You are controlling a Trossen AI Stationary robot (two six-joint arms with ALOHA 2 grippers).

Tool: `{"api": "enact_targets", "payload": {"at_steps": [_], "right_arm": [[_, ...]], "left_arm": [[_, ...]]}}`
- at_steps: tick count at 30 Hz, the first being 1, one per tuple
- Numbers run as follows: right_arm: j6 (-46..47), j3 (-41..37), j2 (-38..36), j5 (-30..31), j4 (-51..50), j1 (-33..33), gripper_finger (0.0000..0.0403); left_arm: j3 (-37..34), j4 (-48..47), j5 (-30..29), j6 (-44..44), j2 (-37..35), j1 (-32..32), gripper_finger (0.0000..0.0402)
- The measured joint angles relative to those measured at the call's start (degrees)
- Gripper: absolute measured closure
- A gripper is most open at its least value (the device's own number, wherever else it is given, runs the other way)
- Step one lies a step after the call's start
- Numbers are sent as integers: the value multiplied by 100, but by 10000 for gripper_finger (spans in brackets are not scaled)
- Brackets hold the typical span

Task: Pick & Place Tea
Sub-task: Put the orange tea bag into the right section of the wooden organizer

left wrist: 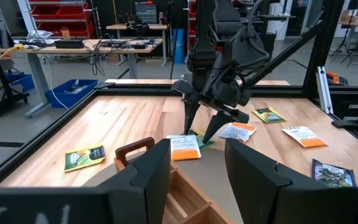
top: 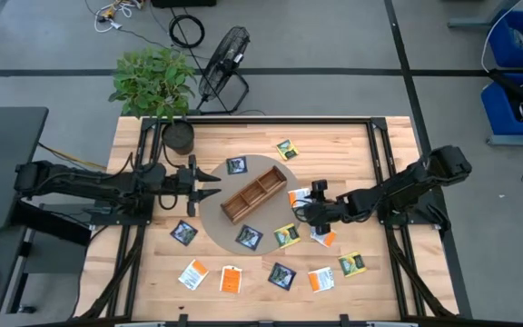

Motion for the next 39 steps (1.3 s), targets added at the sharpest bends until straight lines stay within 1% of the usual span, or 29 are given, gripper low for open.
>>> {"api": "enact_targets", "payload": {"at_steps": [4,9,21,27,33,39], "right_arm": [[132,-4,-14,-132,-43,-49,193],[484,0,-22,-543,-168,-276,230],[693,-6,-11,-717,-218,-424,329],[781,-8,-9,-859,-221,-417,391],[744,99,7,-670,-344,-234,399],[732,514,15,-472,-641,124,401]], "left_arm": [[0,3,1,-2,0,0,241],[0,4,0,-7,0,0,241],[0,3,2,-111,0,0,241],[0,3,2,-111,0,-2,241],[0,2,1,-107,0,-2,241],[0,1,0,-103,0,-2,241]]}}
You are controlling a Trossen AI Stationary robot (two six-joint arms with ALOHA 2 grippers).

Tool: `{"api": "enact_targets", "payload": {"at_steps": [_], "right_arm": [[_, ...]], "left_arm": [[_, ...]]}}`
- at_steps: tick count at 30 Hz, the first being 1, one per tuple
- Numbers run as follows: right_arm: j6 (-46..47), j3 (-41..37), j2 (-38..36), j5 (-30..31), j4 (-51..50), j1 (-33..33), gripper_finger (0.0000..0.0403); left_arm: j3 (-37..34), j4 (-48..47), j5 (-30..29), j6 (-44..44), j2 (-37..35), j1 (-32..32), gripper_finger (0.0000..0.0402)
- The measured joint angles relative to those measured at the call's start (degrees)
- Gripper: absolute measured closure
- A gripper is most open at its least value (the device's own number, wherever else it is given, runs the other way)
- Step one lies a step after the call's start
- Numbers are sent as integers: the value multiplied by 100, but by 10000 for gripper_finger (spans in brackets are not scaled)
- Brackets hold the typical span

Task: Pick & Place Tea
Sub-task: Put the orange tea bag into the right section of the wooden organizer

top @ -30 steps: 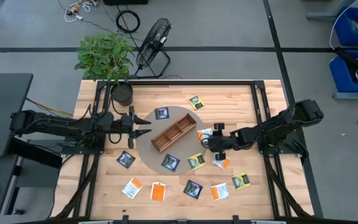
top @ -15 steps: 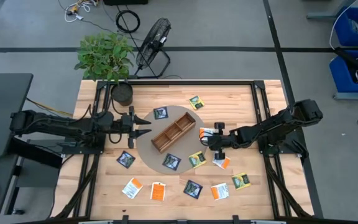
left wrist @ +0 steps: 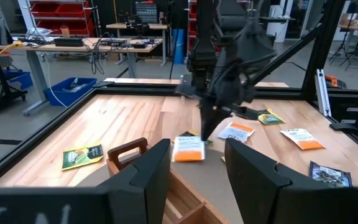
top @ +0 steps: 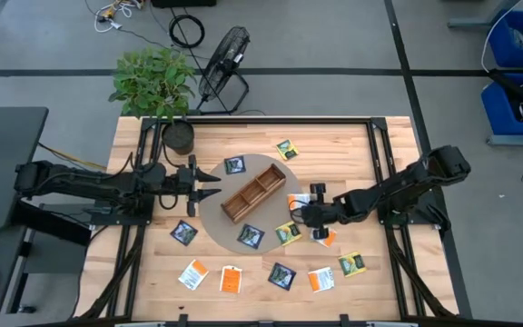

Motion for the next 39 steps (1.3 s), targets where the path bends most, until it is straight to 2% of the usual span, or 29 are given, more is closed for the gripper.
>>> {"api": "enact_targets", "payload": {"at_steps": [9,15,22,26,31,35,39], "right_arm": [[128,267,-7,169,-244,374,402],[161,271,-7,660,-274,629,402],[456,280,-11,439,-458,786,389],[510,280,-13,398,-519,802,347],[406,242,93,424,-369,814,262],[518,242,286,619,-289,814,193],[534,238,574,1064,-261,811,158]], "left_arm": [[0,-5,0,0,0,0,241],[0,-8,0,5,0,0,241],[2,-12,0,2,0,0,241],[2,-12,0,-2,0,2,241],[2,-46,33,-4,-2,2,241],[4,-62,31,-4,-2,2,241],[4,-65,31,-4,-2,2,241]]}}
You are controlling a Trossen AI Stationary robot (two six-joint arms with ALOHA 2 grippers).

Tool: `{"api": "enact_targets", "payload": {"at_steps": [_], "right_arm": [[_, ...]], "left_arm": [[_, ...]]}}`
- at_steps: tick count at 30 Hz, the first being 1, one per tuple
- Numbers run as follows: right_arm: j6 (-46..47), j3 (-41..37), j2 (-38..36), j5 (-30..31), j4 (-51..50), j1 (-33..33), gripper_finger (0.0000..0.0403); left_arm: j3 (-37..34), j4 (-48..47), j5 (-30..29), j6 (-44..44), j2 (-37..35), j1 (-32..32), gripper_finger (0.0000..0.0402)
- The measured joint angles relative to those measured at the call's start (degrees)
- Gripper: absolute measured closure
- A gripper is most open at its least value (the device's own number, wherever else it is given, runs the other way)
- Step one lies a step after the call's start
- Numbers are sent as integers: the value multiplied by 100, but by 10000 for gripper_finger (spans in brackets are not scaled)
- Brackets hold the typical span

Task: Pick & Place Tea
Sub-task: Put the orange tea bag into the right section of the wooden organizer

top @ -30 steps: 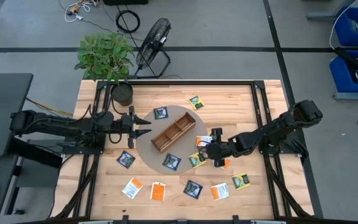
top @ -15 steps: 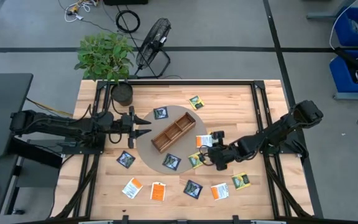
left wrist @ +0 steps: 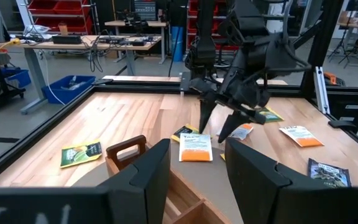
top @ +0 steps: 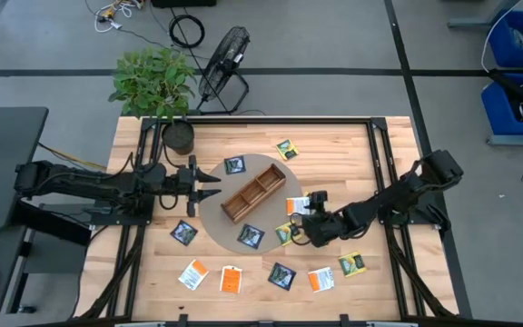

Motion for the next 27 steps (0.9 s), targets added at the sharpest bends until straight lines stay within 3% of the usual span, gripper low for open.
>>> {"api": "enact_targets", "payload": {"at_steps": [5,10,14,19,27], "right_arm": [[16,2,215,379,139,9,172],[143,1,222,395,96,-41,219],[194,0,219,310,69,-114,279],[138,0,219,249,0,-201,385],[12,618,217,90,-1098,-199,398]], "left_arm": [[0,-17,26,-4,0,-2,241],[0,-31,28,-4,0,-2,241],[0,-31,28,-6,0,-2,241],[0,-33,28,-9,0,-2,241],[0,-33,28,-24,0,-2,241]]}}
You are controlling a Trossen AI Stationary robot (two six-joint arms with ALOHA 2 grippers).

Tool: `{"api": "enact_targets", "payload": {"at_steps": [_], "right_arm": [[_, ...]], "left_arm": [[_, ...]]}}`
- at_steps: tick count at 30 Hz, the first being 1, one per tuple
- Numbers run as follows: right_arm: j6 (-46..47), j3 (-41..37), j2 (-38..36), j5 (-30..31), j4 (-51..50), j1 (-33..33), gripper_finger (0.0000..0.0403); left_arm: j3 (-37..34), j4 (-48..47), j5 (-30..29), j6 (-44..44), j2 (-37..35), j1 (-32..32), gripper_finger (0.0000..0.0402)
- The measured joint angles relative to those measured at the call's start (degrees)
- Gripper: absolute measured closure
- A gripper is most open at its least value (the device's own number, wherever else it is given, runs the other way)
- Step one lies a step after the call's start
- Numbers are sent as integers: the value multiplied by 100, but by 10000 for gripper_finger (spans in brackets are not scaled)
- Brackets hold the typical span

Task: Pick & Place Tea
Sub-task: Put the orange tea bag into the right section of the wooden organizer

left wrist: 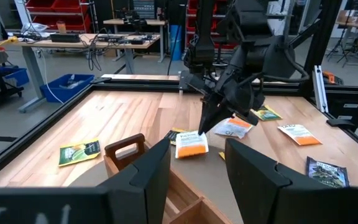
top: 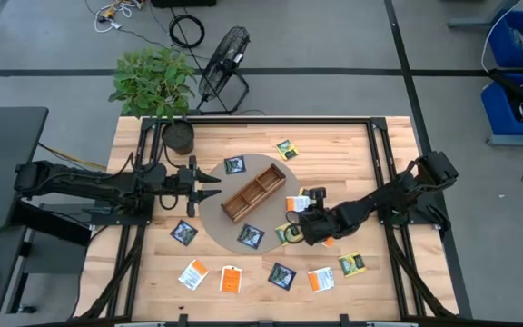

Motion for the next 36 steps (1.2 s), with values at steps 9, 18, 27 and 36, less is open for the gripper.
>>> {"api": "enact_targets", "payload": {"at_steps": [9,18,27,36], "right_arm": [[-450,1498,-36,-1259,-1398,-159,401],[-982,3057,-85,-2245,-2664,-740,402],[-1392,4127,-87,-3097,-3104,-1584,403],[-1303,4188,-90,-3204,-3140,-1797,403]], "left_arm": [[0,76,0,135,249,1,241],[112,1067,-4,177,1201,-34,241],[1366,877,2,173,2615,-267,241],[2067,858,-152,182,3555,-289,241]]}}
